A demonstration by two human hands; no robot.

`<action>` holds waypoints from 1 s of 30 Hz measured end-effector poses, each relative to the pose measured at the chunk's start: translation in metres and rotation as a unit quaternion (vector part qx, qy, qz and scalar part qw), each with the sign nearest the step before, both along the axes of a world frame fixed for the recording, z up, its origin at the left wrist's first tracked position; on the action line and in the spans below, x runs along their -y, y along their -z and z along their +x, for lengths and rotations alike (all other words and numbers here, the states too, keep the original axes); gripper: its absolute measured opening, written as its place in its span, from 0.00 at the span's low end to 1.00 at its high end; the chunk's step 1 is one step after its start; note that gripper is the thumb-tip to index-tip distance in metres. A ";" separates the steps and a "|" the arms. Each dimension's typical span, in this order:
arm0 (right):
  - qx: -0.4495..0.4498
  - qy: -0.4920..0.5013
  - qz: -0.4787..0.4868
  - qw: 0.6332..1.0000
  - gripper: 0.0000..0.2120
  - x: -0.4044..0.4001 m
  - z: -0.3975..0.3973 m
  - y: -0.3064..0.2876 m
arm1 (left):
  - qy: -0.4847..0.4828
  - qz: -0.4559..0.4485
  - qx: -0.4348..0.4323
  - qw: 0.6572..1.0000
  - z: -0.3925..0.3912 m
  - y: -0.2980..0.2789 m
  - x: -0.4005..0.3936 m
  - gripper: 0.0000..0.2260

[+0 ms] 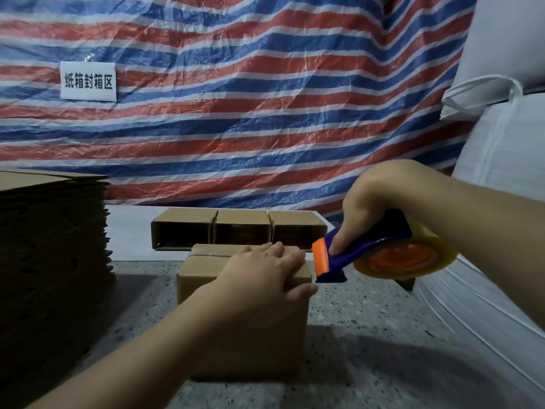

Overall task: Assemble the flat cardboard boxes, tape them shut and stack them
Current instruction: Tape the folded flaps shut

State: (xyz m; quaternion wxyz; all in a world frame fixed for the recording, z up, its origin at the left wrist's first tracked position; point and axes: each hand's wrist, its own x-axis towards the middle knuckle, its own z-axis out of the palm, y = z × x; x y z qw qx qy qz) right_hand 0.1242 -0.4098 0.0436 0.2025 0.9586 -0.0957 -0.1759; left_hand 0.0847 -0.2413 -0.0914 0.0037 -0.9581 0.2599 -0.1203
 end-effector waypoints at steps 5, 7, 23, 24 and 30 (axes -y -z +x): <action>-0.042 -0.030 -0.112 0.992 0.23 0.003 -0.013 0.050 | -0.003 -0.004 -0.002 1.000 -0.001 0.000 0.000 0.32; -0.014 -0.028 -0.073 0.997 0.30 0.029 -0.013 0.086 | -0.008 -0.004 0.001 1.000 -0.001 0.001 0.001 0.32; 0.301 0.011 0.133 0.944 0.38 0.066 -0.056 0.210 | -0.007 -0.017 0.011 1.000 -0.004 0.002 0.002 0.31; 0.330 -0.006 0.162 0.930 0.39 0.061 -0.058 0.198 | -0.007 -0.017 0.011 1.000 -0.004 0.002 0.002 0.31; 0.328 -0.100 0.694 0.633 0.33 -0.005 -0.067 0.103 | -0.007 -0.019 0.014 1.000 0.000 0.004 0.003 0.32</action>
